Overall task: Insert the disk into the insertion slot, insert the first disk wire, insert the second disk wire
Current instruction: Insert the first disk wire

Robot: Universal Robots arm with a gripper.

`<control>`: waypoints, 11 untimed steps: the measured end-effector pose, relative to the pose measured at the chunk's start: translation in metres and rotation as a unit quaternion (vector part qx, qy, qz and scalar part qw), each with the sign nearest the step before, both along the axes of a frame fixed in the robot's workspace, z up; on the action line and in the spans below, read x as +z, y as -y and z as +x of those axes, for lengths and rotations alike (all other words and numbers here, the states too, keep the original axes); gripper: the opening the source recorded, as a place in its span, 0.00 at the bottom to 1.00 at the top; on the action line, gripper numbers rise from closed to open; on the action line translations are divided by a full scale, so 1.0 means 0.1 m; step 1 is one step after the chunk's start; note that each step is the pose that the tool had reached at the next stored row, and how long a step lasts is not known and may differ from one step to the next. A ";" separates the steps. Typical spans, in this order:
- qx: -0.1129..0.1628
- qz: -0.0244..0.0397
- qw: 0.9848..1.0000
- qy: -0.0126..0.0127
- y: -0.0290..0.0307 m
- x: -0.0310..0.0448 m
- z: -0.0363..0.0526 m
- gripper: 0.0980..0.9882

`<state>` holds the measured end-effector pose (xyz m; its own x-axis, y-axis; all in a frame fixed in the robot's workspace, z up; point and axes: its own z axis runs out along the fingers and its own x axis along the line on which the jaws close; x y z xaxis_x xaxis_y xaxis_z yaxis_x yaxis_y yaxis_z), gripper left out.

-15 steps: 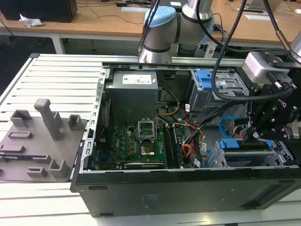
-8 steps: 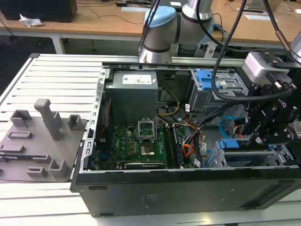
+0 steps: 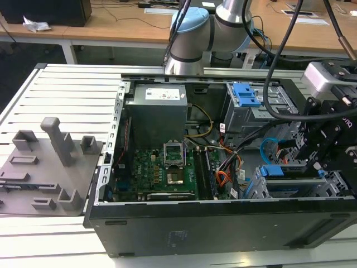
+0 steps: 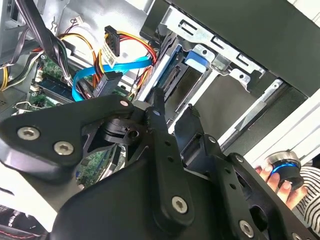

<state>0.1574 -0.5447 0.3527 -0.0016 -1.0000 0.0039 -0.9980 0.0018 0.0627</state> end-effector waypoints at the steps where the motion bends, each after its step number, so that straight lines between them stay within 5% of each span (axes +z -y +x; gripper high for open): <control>1: 0.000 0.000 1.000 0.000 0.000 0.014 0.000 0.30; 4: 0.000 0.000 1.000 0.000 -0.001 0.135 0.000 0.30; 9: 0.000 0.000 1.000 0.000 -0.009 0.140 0.000 0.30; 11: 0.000 0.000 1.000 0.000 -0.083 0.139 0.000 0.30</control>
